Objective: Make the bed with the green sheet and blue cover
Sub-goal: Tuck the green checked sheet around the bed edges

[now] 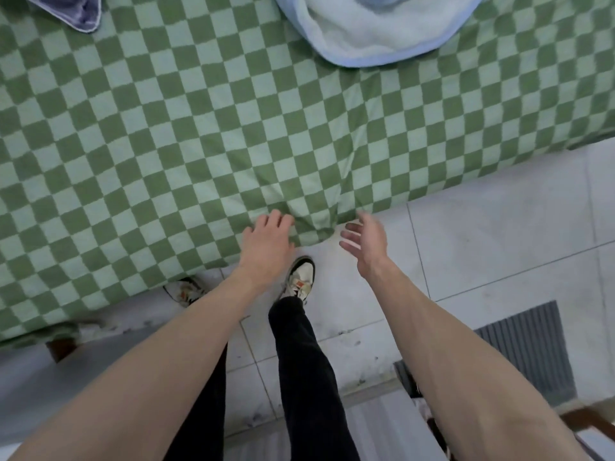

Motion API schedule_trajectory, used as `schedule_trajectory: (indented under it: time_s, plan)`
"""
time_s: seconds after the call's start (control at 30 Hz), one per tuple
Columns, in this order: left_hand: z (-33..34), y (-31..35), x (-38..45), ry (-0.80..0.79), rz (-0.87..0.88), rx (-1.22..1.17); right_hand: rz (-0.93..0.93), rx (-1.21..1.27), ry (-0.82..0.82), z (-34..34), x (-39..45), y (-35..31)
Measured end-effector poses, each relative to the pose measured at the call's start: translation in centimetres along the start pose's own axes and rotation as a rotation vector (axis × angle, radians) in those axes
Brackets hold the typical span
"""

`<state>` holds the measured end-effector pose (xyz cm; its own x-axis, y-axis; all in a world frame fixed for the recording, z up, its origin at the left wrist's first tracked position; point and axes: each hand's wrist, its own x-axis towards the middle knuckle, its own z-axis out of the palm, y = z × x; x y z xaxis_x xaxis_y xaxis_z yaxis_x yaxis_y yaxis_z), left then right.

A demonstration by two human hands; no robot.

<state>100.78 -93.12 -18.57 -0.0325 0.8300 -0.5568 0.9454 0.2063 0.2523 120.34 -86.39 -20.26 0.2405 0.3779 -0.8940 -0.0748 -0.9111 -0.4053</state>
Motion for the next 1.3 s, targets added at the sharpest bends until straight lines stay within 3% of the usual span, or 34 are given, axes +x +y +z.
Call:
schedule_trajectory:
  time_s: [0.13, 0.3, 0.53, 0.63, 0.83, 0.93, 1.1, 1.3]
  plan:
    - [0.6, 1.6, 0.5, -0.011, -0.080, 0.088, -0.005, 0.157, 0.115, -4.2, 4.1, -6.5]
    - [-0.4, 4.3, 2.2, 0.001, -0.013, 0.205, -0.209, -0.315, 0.231, -7.0, 5.7, -6.1]
    - [-2.9, 12.0, 7.4, 0.004, 0.162, 0.182, -0.071, -0.143, 0.040, -12.8, 6.8, -7.2]
    - [-3.9, 15.6, 9.5, -0.070, 0.240, 0.223, -0.002, -0.067, 0.082, -16.4, 8.0, -10.3]
    - [-6.6, 23.6, 17.0, -0.044, 0.313, 0.219, -0.092, -0.030, 0.215, -22.7, 13.7, -22.0]
    - [-7.4, 28.2, 20.6, -0.013, 0.307, 0.203, -0.073, -0.129, 0.223, -24.4, 16.6, -25.7]
    - [-7.2, 35.2, 23.5, -0.013, 0.191, 0.237, -0.090, -0.379, 0.187, -25.7, 17.1, -25.6]
    - [-6.7, 42.5, 25.5, -0.150, 0.305, 0.330, -0.057, -0.434, 0.143, -30.9, 17.4, -27.3]
